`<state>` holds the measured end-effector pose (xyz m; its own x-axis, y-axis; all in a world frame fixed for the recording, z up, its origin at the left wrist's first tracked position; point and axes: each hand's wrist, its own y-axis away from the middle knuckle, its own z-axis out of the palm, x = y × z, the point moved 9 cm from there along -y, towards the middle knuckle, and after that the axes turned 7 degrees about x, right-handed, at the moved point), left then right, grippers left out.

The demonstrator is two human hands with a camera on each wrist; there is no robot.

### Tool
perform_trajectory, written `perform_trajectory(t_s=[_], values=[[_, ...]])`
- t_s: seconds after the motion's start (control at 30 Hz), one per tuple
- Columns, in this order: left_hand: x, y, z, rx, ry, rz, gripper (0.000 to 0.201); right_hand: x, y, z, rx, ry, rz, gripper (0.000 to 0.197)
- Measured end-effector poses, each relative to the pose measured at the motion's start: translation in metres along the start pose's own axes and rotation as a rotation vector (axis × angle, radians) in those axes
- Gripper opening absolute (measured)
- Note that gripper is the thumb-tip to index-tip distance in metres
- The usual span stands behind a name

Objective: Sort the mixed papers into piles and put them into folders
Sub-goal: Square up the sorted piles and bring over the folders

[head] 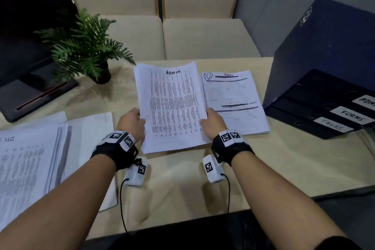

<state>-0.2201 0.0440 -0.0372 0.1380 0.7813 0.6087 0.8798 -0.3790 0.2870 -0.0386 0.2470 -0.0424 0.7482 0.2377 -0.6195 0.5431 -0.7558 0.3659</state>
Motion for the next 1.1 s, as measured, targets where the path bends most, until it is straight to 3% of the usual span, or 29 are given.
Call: perform_trajectory(t_s=[0.23, 0.4, 0.53, 0.63, 0.7, 0.8, 0.9, 1.0, 1.1], values=[[0.001, -0.052, 0.015, 0.007, -0.078, -0.141, 0.018, -0.011, -0.060, 0.018, -0.037, 0.084, 0.062, 0.029], [0.008, -0.069, 0.035, 0.027, -0.033, -0.156, 0.021, -0.005, -0.079, 0.016, -0.021, 0.088, 0.130, 0.044], [0.005, -0.071, 0.036, 0.048, -0.067, -0.235, 0.030, -0.008, -0.079, 0.007, -0.003, 0.071, 0.056, 0.040], [0.004, -0.065, 0.038, 0.013, -0.129, -0.276, 0.046, -0.003, -0.071, -0.026, 0.095, 0.001, -0.018, 0.040], [0.020, -0.055, 0.039, 0.049, -0.184, -0.189, 0.061, 0.016, -0.062, -0.058, 0.193, -0.032, -0.012, 0.037], [0.081, -0.025, 0.055, 0.082, -0.336, 0.189, 0.061, 0.068, -0.047, -0.094, 0.302, -0.059, 0.138, 0.036], [0.140, 0.022, 0.110, -0.120, -0.313, 0.467, 0.037, 0.119, -0.024, -0.113, 0.396, -0.090, 0.313, 0.039], [0.167, 0.064, 0.169, -0.388, -0.288, 0.515, 0.041, 0.148, -0.009, -0.123, 0.455, -0.081, 0.378, 0.045], [0.176, 0.076, 0.199, -0.387, -0.467, 0.526, 0.060, 0.167, -0.013, -0.129, 0.427, -0.038, 0.403, 0.057]])
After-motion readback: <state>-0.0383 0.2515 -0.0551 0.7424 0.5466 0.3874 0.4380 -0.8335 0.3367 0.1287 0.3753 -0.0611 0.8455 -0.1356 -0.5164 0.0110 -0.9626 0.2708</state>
